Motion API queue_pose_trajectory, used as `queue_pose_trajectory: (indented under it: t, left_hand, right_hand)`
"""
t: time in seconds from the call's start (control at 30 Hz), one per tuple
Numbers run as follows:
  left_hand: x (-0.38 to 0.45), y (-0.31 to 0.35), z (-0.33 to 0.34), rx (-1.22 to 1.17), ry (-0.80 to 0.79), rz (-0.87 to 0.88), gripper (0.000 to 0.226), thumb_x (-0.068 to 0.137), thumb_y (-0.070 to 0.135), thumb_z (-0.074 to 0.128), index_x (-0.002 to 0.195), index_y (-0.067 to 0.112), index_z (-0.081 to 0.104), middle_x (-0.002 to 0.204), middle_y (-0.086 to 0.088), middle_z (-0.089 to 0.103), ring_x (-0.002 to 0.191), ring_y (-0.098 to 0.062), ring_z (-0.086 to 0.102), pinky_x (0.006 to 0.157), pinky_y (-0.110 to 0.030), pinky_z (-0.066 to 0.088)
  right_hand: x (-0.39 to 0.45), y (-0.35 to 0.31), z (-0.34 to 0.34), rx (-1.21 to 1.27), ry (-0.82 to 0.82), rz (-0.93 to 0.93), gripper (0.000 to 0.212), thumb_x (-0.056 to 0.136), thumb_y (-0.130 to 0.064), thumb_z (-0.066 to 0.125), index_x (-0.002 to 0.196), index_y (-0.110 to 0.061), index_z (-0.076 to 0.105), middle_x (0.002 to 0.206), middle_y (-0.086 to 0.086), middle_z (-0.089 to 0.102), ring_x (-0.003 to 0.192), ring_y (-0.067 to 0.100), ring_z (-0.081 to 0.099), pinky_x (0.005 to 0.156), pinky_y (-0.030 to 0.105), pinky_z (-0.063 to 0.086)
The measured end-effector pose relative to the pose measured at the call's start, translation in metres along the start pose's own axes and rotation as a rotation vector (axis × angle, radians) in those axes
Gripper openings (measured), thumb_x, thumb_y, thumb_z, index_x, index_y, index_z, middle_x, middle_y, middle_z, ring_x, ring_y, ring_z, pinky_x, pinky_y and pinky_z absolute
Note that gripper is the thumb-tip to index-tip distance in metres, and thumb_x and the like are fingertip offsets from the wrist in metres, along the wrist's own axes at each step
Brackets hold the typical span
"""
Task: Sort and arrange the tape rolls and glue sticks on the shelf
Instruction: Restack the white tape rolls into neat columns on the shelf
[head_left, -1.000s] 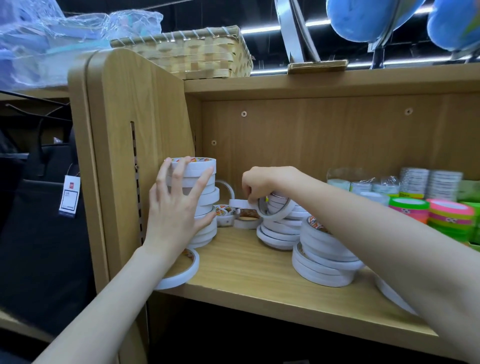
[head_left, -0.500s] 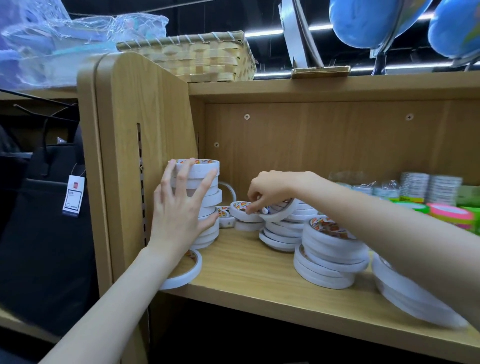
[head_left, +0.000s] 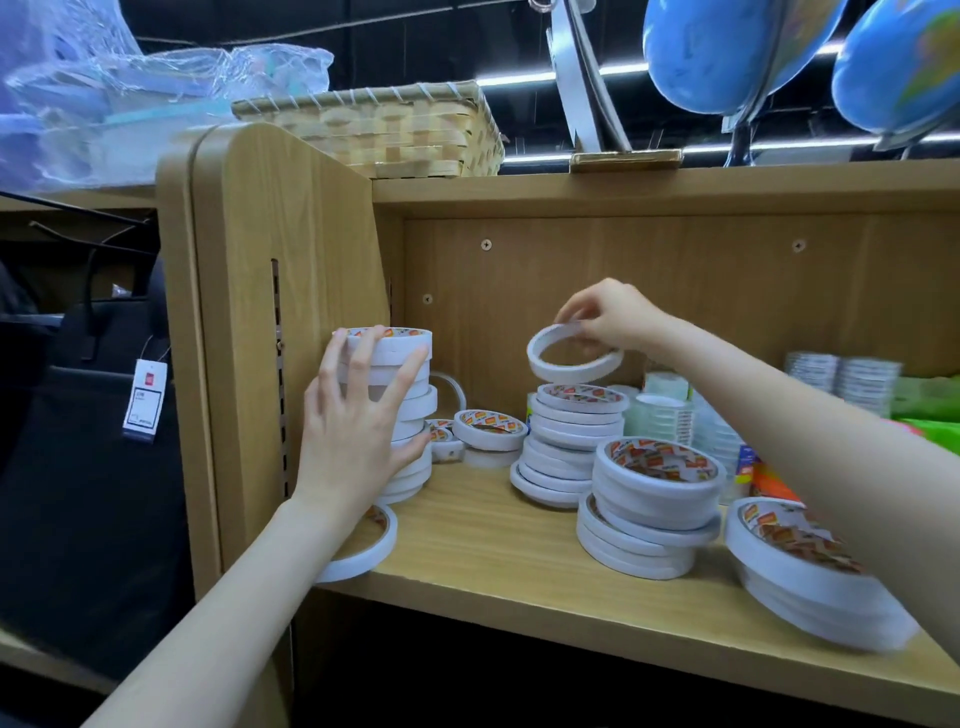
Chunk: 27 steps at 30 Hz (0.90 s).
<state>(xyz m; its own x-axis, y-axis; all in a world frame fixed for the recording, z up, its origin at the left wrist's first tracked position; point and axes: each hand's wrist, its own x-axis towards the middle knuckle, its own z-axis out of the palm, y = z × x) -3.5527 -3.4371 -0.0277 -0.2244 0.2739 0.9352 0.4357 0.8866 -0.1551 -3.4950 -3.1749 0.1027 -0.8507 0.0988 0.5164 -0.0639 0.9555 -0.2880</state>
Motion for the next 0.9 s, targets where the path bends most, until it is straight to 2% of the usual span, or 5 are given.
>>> queue_pose_trajectory:
  t: [0.13,0.27,0.5,0.67,0.9]
  left_hand:
    - [0.000,-0.002,0.001,-0.010,0.011,0.008,0.084,0.065,0.046,0.076,0.138,0.026,0.040,0.142,-0.017,0.033,0.130,-0.042,0.028,0.083,-0.052,0.047]
    - [0.000,-0.002,0.002,-0.008,0.015,0.011,0.084,0.065,0.046,0.076,0.138,0.026,0.039,0.141,-0.017,0.030,0.130,-0.042,0.027,0.083,-0.052,0.046]
    - [-0.001,-0.003,0.000,-0.019,0.011,0.021,0.085,0.066,0.048,0.075,0.139,0.027,0.037,0.142,-0.015,0.027,0.131,-0.042,0.027,0.083,-0.053,0.046]
    - [0.000,-0.006,0.001,-0.023,0.013,0.034,0.083,0.066,0.048,0.075,0.138,0.025,0.041,0.142,-0.015,0.026,0.131,-0.043,0.028,0.084,-0.054,0.046]
    - [-0.001,-0.004,0.000,-0.025,0.000,0.031,0.084,0.065,0.046,0.077,0.138,0.024,0.042,0.142,-0.015,0.027,0.131,-0.044,0.028,0.084,-0.055,0.046]
  right_hand:
    - [-0.007,0.012,0.005,-0.293,-0.319,0.091,0.024,0.090,-0.010,0.055,0.111,-0.013,0.066,0.101,0.002,0.063,0.089,0.016,0.057,0.071,0.020,0.045]
    - [-0.006,-0.027,0.013,-0.257,-0.060,-0.148,0.025,0.089,-0.009,0.052,0.109,-0.009,0.067,0.111,0.008,0.066,0.105,0.023,0.059,0.087,0.027,0.043]
    - [0.014,-0.077,0.097,-0.444,-0.628,-0.217,0.046,0.081,-0.028,0.069,0.125,-0.025,0.057,0.127,0.000,0.053,0.114,0.022,0.051,0.092,0.034,0.046]
    - [0.015,-0.063,0.127,-0.345,-0.494,-0.204,0.029,0.081,-0.021,0.070,0.109,-0.017,0.068,0.105,0.004,0.052,0.100,0.022,0.053,0.074,0.027,0.043]
    - [0.010,-0.061,0.130,-0.220,-0.418,-0.116,0.032,0.081,-0.023,0.071,0.109,-0.008,0.066,0.105,0.008,0.043,0.091,0.021,0.049,0.078,0.030,0.048]
